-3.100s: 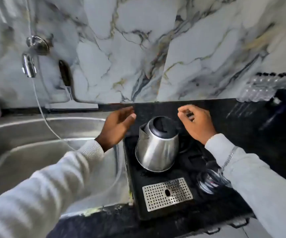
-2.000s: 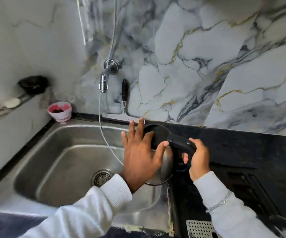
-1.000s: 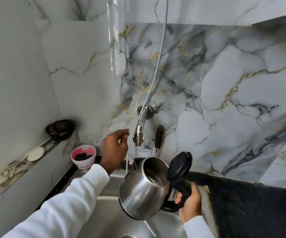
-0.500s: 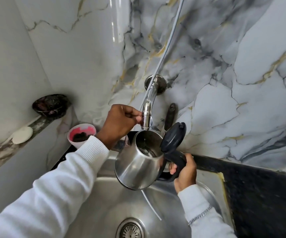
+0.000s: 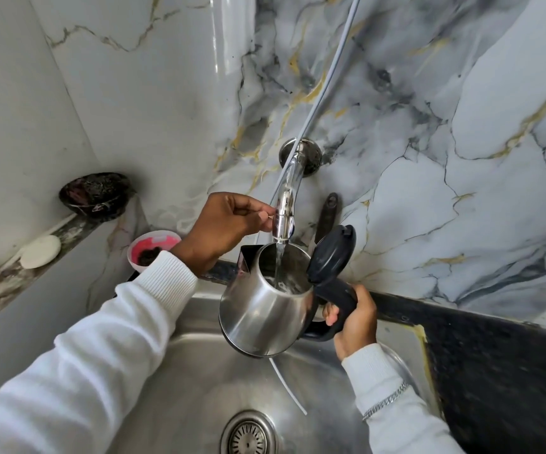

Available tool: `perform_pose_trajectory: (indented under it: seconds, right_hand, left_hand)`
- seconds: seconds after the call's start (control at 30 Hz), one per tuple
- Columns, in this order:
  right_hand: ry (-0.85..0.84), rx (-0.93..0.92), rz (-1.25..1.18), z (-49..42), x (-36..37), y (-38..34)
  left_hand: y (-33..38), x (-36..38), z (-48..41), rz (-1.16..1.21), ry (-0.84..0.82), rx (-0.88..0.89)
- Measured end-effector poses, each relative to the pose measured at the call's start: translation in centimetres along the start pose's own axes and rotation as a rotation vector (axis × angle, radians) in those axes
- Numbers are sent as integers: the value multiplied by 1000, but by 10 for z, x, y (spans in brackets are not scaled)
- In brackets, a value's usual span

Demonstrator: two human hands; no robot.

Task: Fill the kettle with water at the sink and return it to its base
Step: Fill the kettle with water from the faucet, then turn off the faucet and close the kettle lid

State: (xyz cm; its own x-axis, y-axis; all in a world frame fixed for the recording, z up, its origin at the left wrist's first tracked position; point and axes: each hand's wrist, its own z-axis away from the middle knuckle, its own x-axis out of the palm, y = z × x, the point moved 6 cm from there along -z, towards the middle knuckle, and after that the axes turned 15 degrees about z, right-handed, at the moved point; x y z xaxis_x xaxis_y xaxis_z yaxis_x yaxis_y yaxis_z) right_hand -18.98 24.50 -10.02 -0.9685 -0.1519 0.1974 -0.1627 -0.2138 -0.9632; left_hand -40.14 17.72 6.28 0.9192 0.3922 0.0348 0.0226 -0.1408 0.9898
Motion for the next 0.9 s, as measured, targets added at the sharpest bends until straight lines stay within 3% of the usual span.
perform_pose_trajectory:
  seconds: [0.23, 0.37, 0.57, 0.7, 0.8, 0.9]
  right_hand:
    - [-33, 3, -12, 3, 5, 0]
    - [-17, 26, -10, 6, 6, 1]
    - [-15, 39, 8, 11, 4, -1]
    - [6, 43, 23, 16, 2, -4]
    - [19, 39, 51, 25, -4, -11]
    - [51, 25, 74, 39, -17, -19]
  left_hand:
    - [3, 2, 3, 152, -10, -121]
    - [5, 12, 7, 54, -42, -76]
    - [8, 11, 5, -122, 105, -31]
    - [15, 18, 13, -273, 357, 77]
    - [19, 28, 29, -349, 366, 155]
    - [40, 43, 64, -301, 277, 416]
